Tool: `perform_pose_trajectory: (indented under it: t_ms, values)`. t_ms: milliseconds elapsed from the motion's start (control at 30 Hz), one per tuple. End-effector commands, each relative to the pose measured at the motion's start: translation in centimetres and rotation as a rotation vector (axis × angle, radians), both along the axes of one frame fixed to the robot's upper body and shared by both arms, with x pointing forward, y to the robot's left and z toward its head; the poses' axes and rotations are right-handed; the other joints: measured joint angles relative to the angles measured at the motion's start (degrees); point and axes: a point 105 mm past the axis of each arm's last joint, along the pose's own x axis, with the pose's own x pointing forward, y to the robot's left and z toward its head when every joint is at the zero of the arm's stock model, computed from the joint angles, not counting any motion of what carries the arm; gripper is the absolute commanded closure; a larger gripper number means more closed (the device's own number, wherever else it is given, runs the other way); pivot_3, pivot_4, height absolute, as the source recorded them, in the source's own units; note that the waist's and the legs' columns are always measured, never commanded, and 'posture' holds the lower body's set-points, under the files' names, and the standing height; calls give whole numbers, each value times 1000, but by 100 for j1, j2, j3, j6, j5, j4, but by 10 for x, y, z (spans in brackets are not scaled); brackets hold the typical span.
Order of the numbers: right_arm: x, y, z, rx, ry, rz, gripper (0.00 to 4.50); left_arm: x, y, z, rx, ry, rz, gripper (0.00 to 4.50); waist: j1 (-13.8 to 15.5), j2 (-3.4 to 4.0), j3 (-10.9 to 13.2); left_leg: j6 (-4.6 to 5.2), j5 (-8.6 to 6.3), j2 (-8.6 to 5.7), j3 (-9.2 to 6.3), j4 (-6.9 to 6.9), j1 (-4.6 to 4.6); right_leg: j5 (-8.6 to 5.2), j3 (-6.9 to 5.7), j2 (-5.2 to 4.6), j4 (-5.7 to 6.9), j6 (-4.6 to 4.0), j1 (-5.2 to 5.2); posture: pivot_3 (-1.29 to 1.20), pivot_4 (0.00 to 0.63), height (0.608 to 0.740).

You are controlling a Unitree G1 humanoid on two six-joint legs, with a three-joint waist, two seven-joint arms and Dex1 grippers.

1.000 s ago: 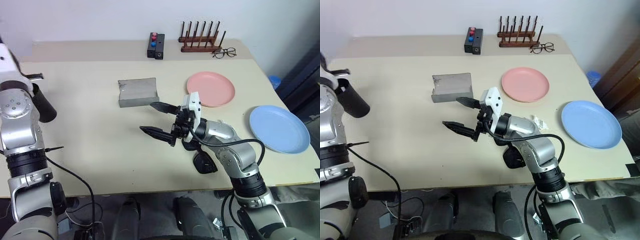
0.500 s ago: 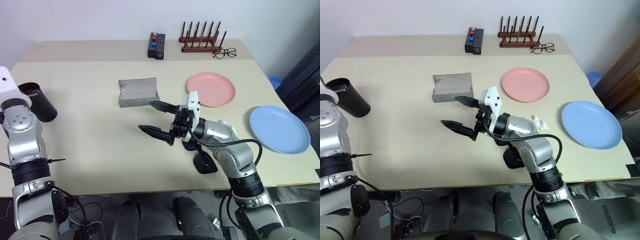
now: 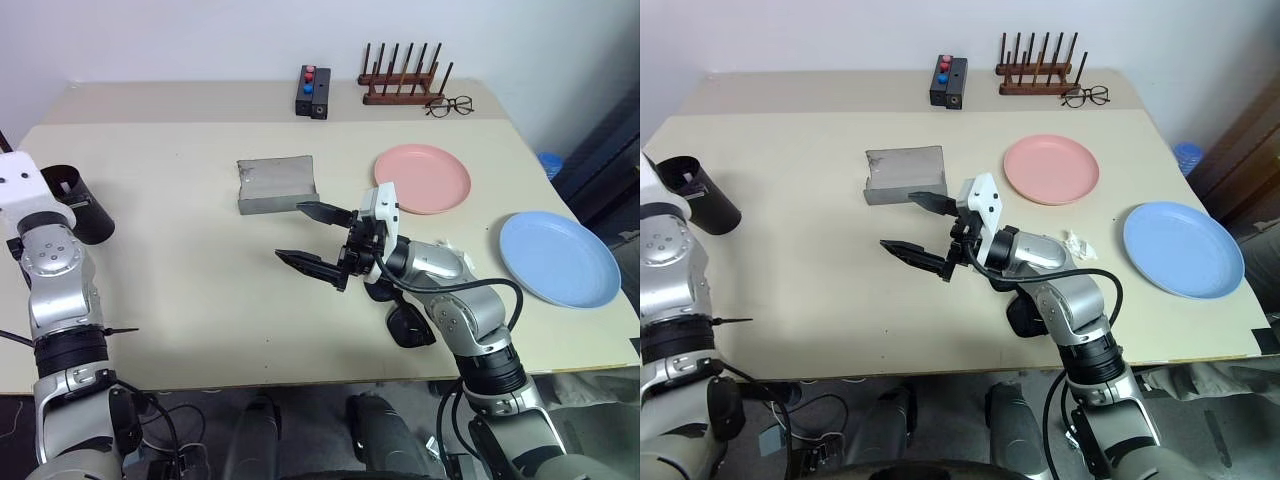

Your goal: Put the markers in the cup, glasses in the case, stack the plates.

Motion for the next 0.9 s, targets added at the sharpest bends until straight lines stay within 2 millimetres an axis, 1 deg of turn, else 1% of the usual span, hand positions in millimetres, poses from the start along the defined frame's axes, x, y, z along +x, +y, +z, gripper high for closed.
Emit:
perform_pose_trajectory:
  t_ms: [33,100,167,467,533,633,667,700,733,767,800,833,867,900]
  values:
    - [-4,3,14,28,-56,17,0,-6,2,13,14,-50,8,4052,-1,0,0,0,0,0,0,0,0,0,0,0,0,0,0,0,150,740]
    - [-4,3,13,28,-56,18,0,-6,2,12,17,-46,13,3272,-1,0,0,0,0,0,0,0,0,0,0,0,0,0,0,0,150,740]
    - [-4,3,13,29,-55,18,0,-7,2,12,20,-44,18,2396,-1,0,0,0,0,0,0,0,0,0,0,0,0,0,0,0,150,740]
    - [-4,3,13,29,-53,15,0,-6,2,11,10,-47,22,2396,-1,0,0,0,0,0,0,0,0,0,0,0,0,0,0,0,150,740]
    - [-3,3,13,29,-54,14,0,-6,0,16,11,-65,17,2396,-1,0,0,0,0,0,0,0,0,0,0,0,0,0,0,0,150,740]
    - [-3,3,14,28,-55,12,0,-5,-7,29,17,-112,-12,2396,4,0,0,0,0,0,0,0,0,0,0,0,0,0,0,0,150,740]
    - [-3,3,13,27,-54,11,0,0,-16,39,29,-130,-62,2396,5,0,0,0,0,0,0,0,0,0,0,0,0,0,0,0,150,740]
    - [-3,2,13,26,-54,10,0,7,-31,49,36,-144,-157,2396,17,-1,0,0,0,0,0,0,0,0,0,0,0,0,0,0,150,740]
    - [-2,2,13,23,-53,8,0,16,-51,58,28,-154,-293,2120,32,-2,-1,-2,1,0,-1,0,-2,0,-2,0,0,0,0,0,150,740]
    - [-2,2,12,21,-53,6,0,25,-78,64,30,-143,-461,1845,46,-3,-1,-4,2,0,-1,0,-2,0,-3,0,0,-1,1,0,150,740]
    - [-2,1,12,18,-53,4,0,31,-100,64,40,-100,-590,1494,73,-4,-2,-7,4,0,-1,1,-3,-1,-3,0,0,-2,1,0,150,740]
    - [-1,0,12,16,-54,1,0,36,-119,60,50,-40,-693,1046,96,-4,-2,-11,6,-1,-1,1,-4,-1,-3,-1,-1,-3,2,0,150,740]
    - [0,0,12,14,-54,-2,0,40,-135,52,54,36,-780,533,103,-3,-2,-11,6,-2,0,2,-3,-1,-2,-3,-3,-3,5,0,150,740]
    - [2,-2,12,10,-55,-9,0,45,-161,34,128,208,-896,18,100,-3,-2,-11,6,-2,1,2,-2,-1,-1,-3,-4,-3,6,0,150,740]
